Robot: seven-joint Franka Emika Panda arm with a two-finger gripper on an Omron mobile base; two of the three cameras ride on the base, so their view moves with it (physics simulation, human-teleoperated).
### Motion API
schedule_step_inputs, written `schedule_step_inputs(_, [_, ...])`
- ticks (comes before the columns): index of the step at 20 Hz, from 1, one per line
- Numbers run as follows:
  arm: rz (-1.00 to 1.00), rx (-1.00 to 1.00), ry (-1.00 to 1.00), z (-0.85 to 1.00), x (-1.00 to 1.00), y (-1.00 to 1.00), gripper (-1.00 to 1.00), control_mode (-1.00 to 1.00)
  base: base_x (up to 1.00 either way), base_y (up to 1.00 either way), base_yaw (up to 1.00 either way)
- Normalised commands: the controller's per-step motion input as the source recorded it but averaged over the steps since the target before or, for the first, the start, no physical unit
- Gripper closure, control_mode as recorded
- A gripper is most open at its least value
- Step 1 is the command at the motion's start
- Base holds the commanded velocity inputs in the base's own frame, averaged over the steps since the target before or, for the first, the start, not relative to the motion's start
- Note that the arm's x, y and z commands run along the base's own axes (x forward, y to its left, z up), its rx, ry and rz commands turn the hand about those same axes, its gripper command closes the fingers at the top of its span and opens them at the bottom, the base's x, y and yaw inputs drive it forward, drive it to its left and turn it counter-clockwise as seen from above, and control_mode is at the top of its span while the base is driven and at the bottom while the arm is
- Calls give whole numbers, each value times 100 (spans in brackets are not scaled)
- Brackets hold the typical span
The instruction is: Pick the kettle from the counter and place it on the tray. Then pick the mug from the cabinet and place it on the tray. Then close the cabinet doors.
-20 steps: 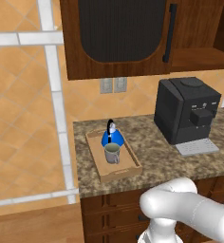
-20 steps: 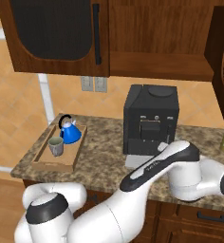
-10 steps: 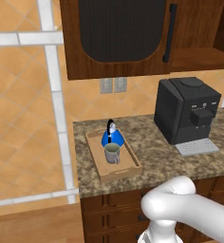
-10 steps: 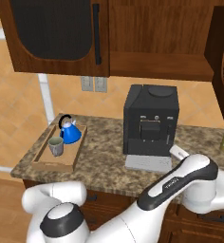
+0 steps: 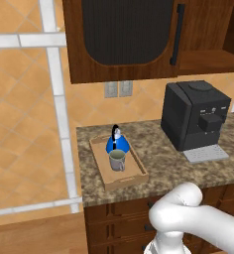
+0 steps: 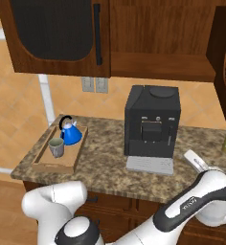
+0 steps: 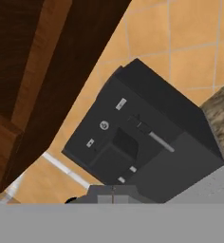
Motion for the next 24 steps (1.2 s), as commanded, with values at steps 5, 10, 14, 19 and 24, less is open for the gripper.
schedule_step_inputs(5, [0, 6, 0, 0, 0, -27, 100, -100, 0, 0, 0])
schedule_step_inputs(10, [0, 8, 0, 1, -1, -19, 100, -100, 0, 0, 0])
schedule_step_inputs(14, [0, 5, 0, 12, 0, -10, 100, -100, 0, 0, 0])
schedule_step_inputs(19, [0, 24, -3, 39, 0, -25, 100, -100, 0, 0, 0])
schedule_step_inputs(24, [0, 32, -13, 29, 0, -15, 100, -100, 0, 0, 0])
